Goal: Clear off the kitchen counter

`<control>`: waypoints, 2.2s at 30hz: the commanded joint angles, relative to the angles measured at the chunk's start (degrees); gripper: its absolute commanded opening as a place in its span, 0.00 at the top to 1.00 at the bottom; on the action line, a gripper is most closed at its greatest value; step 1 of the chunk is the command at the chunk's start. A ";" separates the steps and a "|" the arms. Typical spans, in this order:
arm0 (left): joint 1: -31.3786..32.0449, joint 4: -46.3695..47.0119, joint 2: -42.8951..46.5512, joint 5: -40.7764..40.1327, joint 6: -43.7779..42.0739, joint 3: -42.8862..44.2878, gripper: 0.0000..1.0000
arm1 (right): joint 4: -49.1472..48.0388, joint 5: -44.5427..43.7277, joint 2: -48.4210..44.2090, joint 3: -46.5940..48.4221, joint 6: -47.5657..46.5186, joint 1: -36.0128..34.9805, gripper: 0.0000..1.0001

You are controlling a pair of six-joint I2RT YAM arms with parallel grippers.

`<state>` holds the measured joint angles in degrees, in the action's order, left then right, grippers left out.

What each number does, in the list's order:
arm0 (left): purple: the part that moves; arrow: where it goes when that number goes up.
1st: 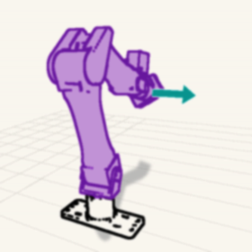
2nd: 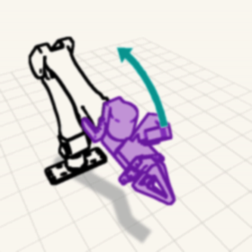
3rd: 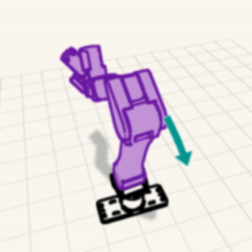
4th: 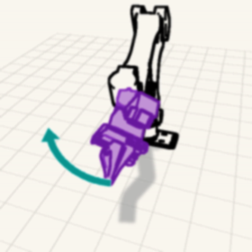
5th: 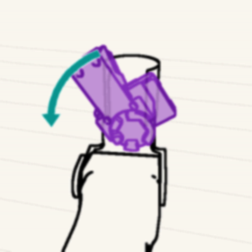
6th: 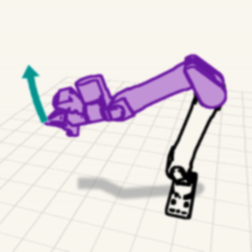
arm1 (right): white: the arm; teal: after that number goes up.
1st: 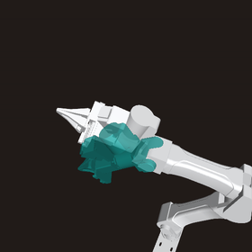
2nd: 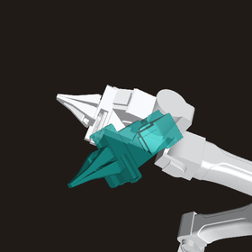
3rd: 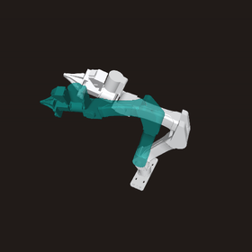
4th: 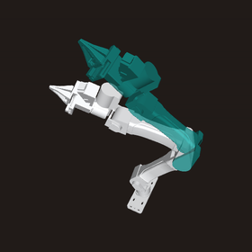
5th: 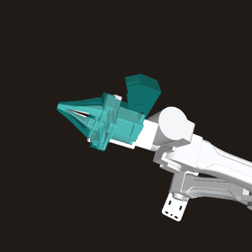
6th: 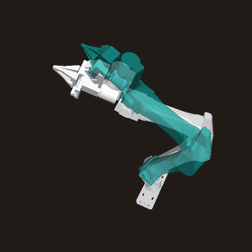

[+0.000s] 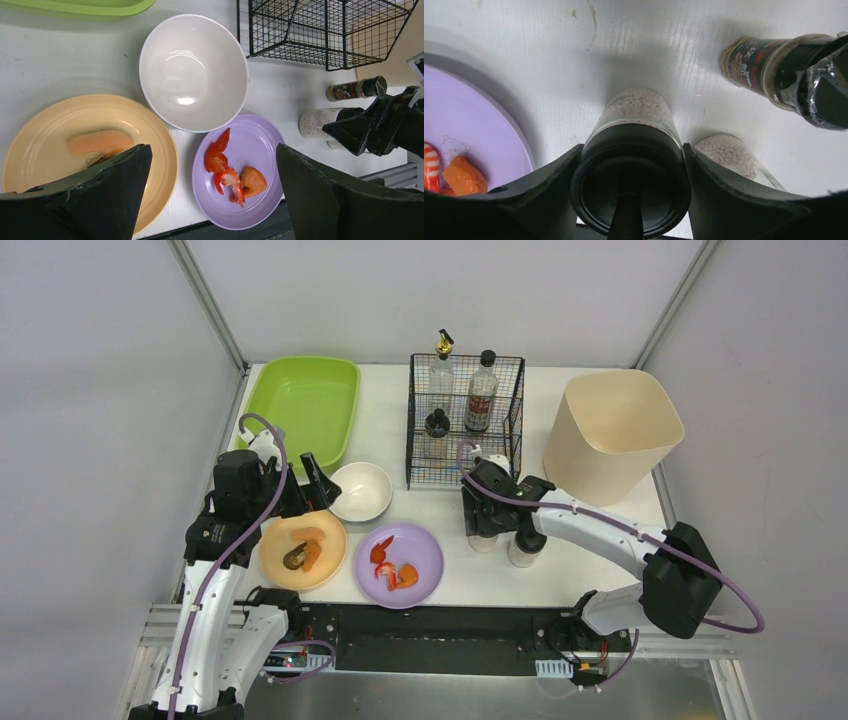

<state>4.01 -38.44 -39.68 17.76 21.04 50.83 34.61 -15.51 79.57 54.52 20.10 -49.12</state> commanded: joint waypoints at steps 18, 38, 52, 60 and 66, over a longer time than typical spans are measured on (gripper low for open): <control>-0.58 1.25 0.06 0.47 -0.03 -0.38 0.00 | 9.62 -9.53 -5.33 27.48 -6.62 -1.04 0.64; -0.67 1.21 0.05 0.34 -0.12 -0.40 0.00 | 8.53 -5.87 17.47 57.76 -8.45 13.20 0.67; -0.69 1.26 0.00 0.70 -0.08 -0.30 0.00 | 7.64 -2.23 27.67 61.77 -7.51 16.77 0.71; -1.07 1.26 -0.20 1.05 -0.03 -0.28 0.00 | 5.47 -3.58 31.90 59.91 -8.04 16.98 0.71; -1.18 1.26 -0.18 1.13 -0.01 -0.33 0.00 | 5.51 -3.46 35.18 59.51 -7.80 17.21 0.68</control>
<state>3.62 -38.44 -39.81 17.89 21.04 50.63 44.45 -17.65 114.04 112.81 12.40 -32.42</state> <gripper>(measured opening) 0.995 0.673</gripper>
